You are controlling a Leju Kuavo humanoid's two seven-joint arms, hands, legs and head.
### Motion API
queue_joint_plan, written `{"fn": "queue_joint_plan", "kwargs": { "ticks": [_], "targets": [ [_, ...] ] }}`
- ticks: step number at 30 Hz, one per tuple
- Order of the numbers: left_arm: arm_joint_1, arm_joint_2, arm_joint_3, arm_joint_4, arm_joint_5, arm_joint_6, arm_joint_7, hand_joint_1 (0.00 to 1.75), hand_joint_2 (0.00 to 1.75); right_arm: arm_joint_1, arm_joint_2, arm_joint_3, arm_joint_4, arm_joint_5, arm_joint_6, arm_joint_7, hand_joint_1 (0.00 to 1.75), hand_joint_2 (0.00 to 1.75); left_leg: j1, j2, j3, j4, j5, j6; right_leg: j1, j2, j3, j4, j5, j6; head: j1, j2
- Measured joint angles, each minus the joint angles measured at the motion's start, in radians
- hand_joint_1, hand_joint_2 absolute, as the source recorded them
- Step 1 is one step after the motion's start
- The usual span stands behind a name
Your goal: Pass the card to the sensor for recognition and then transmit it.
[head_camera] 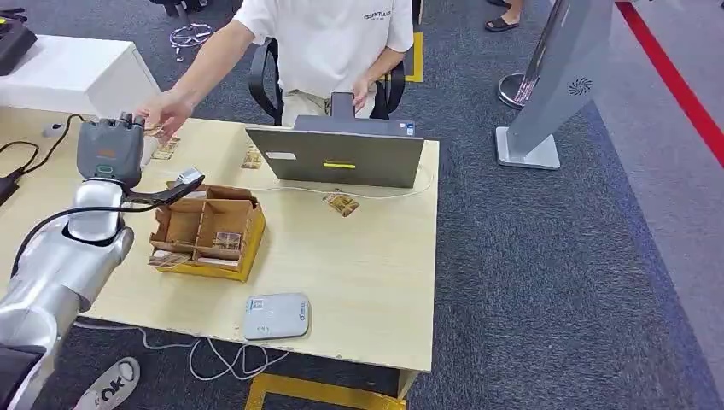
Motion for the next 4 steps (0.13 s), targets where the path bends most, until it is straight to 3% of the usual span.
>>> {"fn": "queue_joint_plan", "kwargs": {
  "ticks": [4],
  "targets": [
    [0.002, -0.001, 0.016, 0.000, 0.000, 0.016, -0.013, 0.00, 1.75, 0.000, 0.000, 0.000, 0.000, -0.003, 0.000, 0.003, 0.00, 0.00, 0.000, -0.003, 0.000, 0.000, 0.000, 0.000, 0.000, -0.003, 0.001, 0.000, 0.000, 0.000, 0.000, 0.000]
  ]
}}
